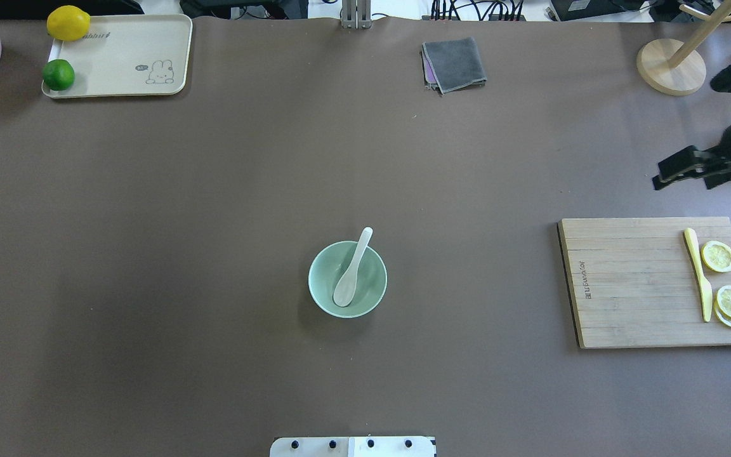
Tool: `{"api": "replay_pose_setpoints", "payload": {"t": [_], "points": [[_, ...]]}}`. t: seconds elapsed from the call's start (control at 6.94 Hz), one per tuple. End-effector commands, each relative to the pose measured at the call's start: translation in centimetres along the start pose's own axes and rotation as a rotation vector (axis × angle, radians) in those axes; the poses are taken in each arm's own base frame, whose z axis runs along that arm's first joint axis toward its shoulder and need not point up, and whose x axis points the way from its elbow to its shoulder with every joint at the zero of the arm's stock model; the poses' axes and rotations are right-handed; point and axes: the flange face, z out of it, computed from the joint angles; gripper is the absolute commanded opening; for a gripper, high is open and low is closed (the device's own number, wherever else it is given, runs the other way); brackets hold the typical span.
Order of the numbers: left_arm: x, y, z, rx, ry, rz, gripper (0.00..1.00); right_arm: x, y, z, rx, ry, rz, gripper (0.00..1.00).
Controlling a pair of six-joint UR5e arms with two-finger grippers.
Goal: Place spoon in bowl
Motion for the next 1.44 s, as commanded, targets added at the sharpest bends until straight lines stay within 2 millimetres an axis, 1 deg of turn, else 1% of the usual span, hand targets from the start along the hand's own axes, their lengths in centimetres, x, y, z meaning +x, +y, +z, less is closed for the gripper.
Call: {"api": "replay_pose_setpoints", "payload": {"t": [0.0, 0.14, 0.29, 0.43, 0.58, 0.72, 0.86, 1.3], "points": [[-9.6, 4.5, -0.5, -0.001, -0.017, 0.006, 0.97, 14.1, 2.8, -1.8, -0.002, 0.006, -0.09, 1.0], [-12.2, 5.3, -0.7, 0.002, -0.023, 0.025, 0.97, 18.0, 3.5, -1.7, -0.005, 0.019, -0.108, 1.0], [-12.3, 5.6, -0.6, 0.0, -0.022, 0.021, 0.97, 21.4, 4.0, -1.8, -0.004, 0.03, -0.116, 1.0], [-12.3, 5.5, -0.5, -0.002, -0.019, 0.011, 0.97, 22.8, 4.5, -1.3, -0.014, 0.03, -0.138, 1.0], [-11.9, 5.4, -0.6, 0.001, 0.014, -0.009, 0.97, 22.8, 4.5, -1.3, -0.014, 0.03, -0.138, 1.0], [-11.8, 5.2, -0.7, 0.005, 0.021, -0.071, 0.97, 23.0, 4.3, -1.9, -0.023, 0.032, -0.11, 1.0], [-11.7, 5.0, -0.7, 0.005, 0.022, -0.101, 0.97, 22.8, 3.4, -2.5, -0.045, 0.04, -0.087, 1.0], [-11.7, 5.2, -0.5, 0.002, 0.04, -0.111, 0.97, 23.3, 3.9, -2.0, -0.06, 0.042, -0.092, 1.0]]}}
